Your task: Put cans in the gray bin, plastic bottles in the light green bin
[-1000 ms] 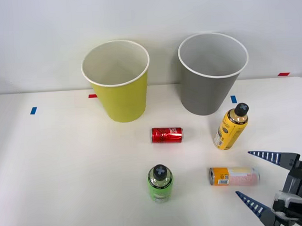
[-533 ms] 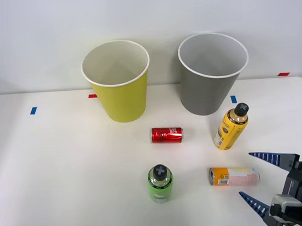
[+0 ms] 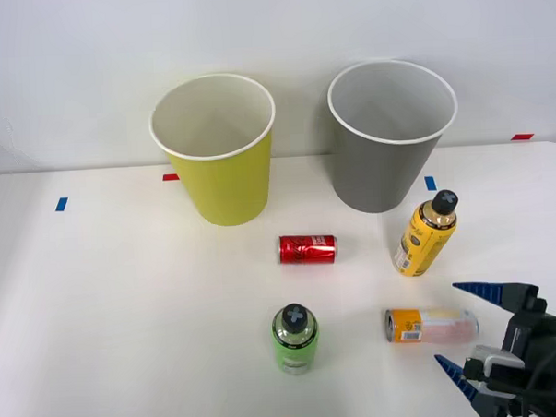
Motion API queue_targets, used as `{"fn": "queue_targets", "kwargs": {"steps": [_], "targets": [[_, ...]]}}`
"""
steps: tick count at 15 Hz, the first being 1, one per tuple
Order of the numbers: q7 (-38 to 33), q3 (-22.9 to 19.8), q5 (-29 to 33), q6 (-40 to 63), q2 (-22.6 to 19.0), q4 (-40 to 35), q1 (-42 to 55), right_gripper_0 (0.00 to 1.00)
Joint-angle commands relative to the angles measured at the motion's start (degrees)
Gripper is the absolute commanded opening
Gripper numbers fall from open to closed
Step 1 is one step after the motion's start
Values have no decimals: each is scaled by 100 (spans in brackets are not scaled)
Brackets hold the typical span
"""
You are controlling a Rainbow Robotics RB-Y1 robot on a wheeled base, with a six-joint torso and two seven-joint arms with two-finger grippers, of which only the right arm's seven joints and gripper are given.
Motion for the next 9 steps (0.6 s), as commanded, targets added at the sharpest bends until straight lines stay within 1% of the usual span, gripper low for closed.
{"fn": "queue_targets", "kwargs": {"steps": [1, 2, 3, 5, 7, 8, 9], "targets": [[19, 713, -501, 630, -593, -242, -791, 100], [37, 897, -765, 683, -795, -304, -1029, 100], [54, 1020, -871, 718, -883, -330, -1187, 100], [98, 1372, -1038, 903, -944, -348, -1644, 100], [151, 2049, -1231, 1377, -970, -374, -2356, 100], [177, 2277, -1292, 1606, -970, -409, -2619, 100], [221, 2734, -1301, 2001, -970, -471, -3076, 100]]}}
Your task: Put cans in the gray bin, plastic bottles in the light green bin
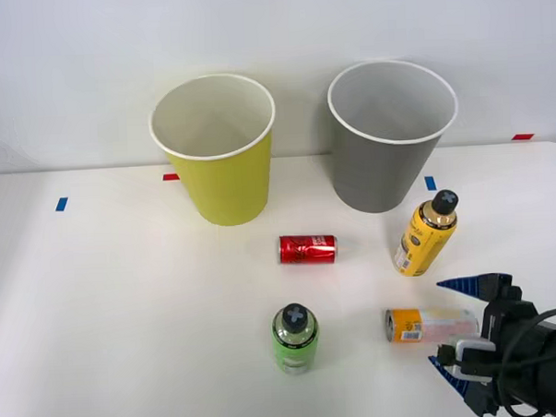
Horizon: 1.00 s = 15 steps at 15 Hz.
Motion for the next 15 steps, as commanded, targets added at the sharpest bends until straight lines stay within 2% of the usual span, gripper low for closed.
{"fn": "queue_targets", "kwargs": {"steps": [1, 3, 6, 8, 11, 13, 15], "targets": [[87, 1032, -150, 920, -22, -157, -1026, 100], [122, 1551, -484, 1667, -31, -491, -1571, 100], [315, 1938, -1143, 2660, 5, -1001, -2151, 100], [816, 1973, -1776, 3205, 268, -1044, -2485, 100], [939, 1973, -2075, 3794, 629, -1018, -2678, 100], [1001, 1982, -2233, 3802, 857, -851, -2784, 100], [1124, 1982, -2646, 3811, 1147, -473, -3021, 100]]}}
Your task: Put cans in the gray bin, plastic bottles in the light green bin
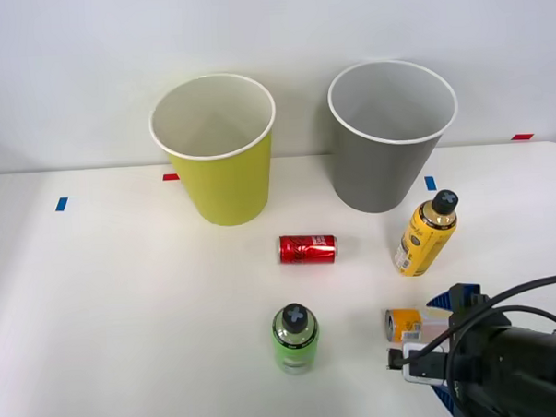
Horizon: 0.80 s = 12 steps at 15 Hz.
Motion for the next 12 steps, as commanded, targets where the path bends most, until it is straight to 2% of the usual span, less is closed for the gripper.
{"fn": "queue_targets", "kwargs": {"steps": [1, 5, 12], "targets": [[195, 4, -452, 32, 421, 506, -301, 100], [388, 4, -460, 419, 1028, 1024, -512, 100], [564, 4, -478, 683, 1309, 1367, -679, 100]]}}
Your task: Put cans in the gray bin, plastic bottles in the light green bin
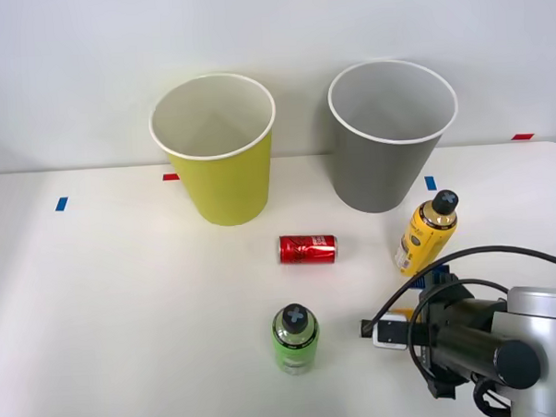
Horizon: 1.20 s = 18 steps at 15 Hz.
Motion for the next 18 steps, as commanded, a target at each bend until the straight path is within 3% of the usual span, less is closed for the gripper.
{"fn": "queue_targets", "kwargs": {"steps": [1, 9, 13, 18], "targets": [[72, 0, -11, 12, 200, 247, -16, 100], [204, -114, -20, 20, 481, 625, -34, 100], [379, -114, -20, 29, 481, 608, -51, 59], [485, -123, -2, 20, 481, 599, -43, 24]]}}
